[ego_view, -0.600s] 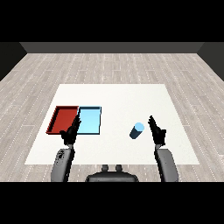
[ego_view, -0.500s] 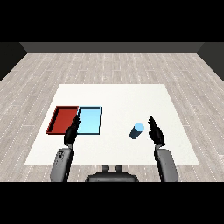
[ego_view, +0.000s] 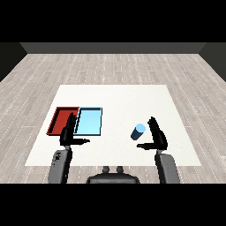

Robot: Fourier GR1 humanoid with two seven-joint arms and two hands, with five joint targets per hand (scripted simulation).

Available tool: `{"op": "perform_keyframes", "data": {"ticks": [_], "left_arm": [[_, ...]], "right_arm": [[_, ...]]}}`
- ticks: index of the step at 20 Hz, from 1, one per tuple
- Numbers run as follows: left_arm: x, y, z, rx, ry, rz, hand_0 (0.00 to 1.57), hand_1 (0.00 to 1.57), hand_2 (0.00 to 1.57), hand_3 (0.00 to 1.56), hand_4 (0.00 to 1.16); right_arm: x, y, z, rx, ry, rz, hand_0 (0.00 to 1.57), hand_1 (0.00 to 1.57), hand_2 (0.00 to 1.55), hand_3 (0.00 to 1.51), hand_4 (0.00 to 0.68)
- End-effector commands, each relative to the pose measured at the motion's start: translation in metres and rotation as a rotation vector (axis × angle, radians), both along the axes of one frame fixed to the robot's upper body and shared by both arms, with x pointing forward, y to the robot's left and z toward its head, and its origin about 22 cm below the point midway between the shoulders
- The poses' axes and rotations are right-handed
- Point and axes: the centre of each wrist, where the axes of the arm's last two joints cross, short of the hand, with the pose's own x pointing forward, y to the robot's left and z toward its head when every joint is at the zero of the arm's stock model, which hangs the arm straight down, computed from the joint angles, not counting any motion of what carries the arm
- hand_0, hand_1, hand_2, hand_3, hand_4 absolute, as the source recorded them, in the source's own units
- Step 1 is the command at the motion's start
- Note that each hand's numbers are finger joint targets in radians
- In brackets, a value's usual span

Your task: Pick the blue can and put it in the blue box

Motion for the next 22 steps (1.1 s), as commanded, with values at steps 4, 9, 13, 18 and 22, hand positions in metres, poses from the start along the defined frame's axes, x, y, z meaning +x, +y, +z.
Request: {"op": "perform_keyframes", "data": {"ticks": [4,9,13,18,22], "left_arm": [[-0.007,-0.002,-0.017,-0.037,-0.077,-0.027,0.0,0.0,0.0,0.0,0.0],[0.01,0.011,0.0,-0.029,-0.064,-0.025,0.0,0.0,0.0,0.0,0.0],[0.008,0.005,-0.005,-0.039,-0.072,-0.006,0.0,0.0,0.0,0.0,0.0],[-0.007,0.003,0.004,-0.029,-0.084,-0.021,0.0,0.0,0.0,0.0,0.0],[0.0,0.01,-0.008,-0.052,-0.071,-0.017,0.0,0.0,0.0,0.0,0.0]], "right_arm": [[0.0,-0.003,-0.009,0.067,-0.066,0.039,0.0,0.0,0.0,0.0,0.0],[0.005,0.0,-0.018,0.036,-0.058,0.04,0.0,0.0,0.0,0.0,0.0],[-0.013,-0.016,-0.009,0.057,-0.03,-0.021,0.0,0.0,0.0,0.0,0.0],[-0.004,-0.006,-0.017,0.06,-0.002,-0.04,0.0,0.0,0.0,0.0,0.0],[0.011,-0.013,-0.045,0.08,0.017,-0.042,0.0,0.0,0.0,0.0,0.0]]}}
